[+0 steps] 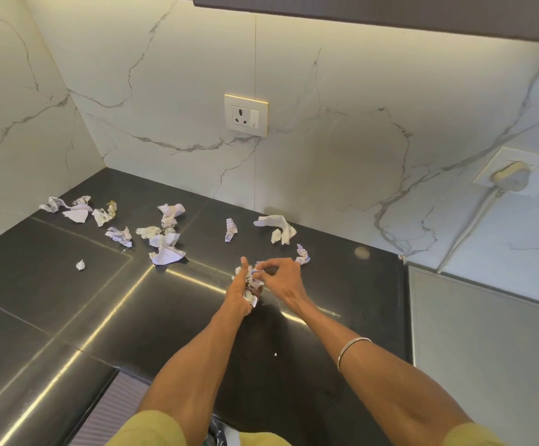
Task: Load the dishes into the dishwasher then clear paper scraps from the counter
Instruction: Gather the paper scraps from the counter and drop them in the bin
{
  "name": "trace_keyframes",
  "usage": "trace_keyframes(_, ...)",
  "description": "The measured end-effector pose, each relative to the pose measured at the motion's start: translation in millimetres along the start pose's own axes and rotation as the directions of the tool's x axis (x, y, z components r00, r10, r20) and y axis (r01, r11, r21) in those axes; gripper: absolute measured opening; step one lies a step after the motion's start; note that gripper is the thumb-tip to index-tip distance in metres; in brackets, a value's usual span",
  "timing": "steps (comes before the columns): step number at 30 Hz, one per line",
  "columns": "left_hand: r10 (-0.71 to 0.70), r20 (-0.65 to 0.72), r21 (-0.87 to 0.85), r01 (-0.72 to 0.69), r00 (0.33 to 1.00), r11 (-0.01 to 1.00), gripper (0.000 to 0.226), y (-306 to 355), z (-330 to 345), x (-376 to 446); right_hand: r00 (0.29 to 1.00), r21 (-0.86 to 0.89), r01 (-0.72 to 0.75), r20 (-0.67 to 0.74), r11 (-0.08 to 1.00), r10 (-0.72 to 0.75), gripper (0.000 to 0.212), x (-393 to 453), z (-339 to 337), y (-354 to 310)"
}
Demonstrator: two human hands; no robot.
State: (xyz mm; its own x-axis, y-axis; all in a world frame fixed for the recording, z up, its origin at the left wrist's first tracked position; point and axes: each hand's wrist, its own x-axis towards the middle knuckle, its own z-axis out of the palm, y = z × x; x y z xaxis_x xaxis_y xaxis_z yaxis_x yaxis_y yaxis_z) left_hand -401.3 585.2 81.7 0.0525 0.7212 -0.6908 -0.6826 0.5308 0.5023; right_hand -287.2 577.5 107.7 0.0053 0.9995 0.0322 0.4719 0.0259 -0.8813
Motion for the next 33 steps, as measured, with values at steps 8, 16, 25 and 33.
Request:
trace_keyframes(8, -0.045, 0.083, -0.165, 0.058, 0.996, 0.985, 0.058, 4.0, -5.1, -10.9, 0.979, -0.198, 0.106, 0.191, 0.974, -0.068, 0.013, -2.7, 13.4, -11.9)
trace_keyframes(16, -0.061, 0.153, -0.071, 0.072, 0.986, 0.995, 0.027, -0.1, 1.6, -2.3, 0.986, -0.489, 0.167, 0.071, 0.856, -0.152, 0.047, -1.2, 14.8, -3.8)
trace_keyframes(25, -0.029, 0.006, 0.038, 0.029, 1.0, 0.999, 0.016, -2.1, 30.4, 29.8, 0.998, -0.131, -0.027, 0.051, 0.991, 0.034, 0.059, 7.8, -3.8, 9.9)
trace_keyframes(33, -0.066, -0.013, -0.004, 0.066, 0.998, 0.998, 0.015, -2.9, 31.5, 59.8, 0.993, -0.052, -0.079, -0.095, 0.996, 0.074, 0.031, 25.2, -24.4, 35.5)
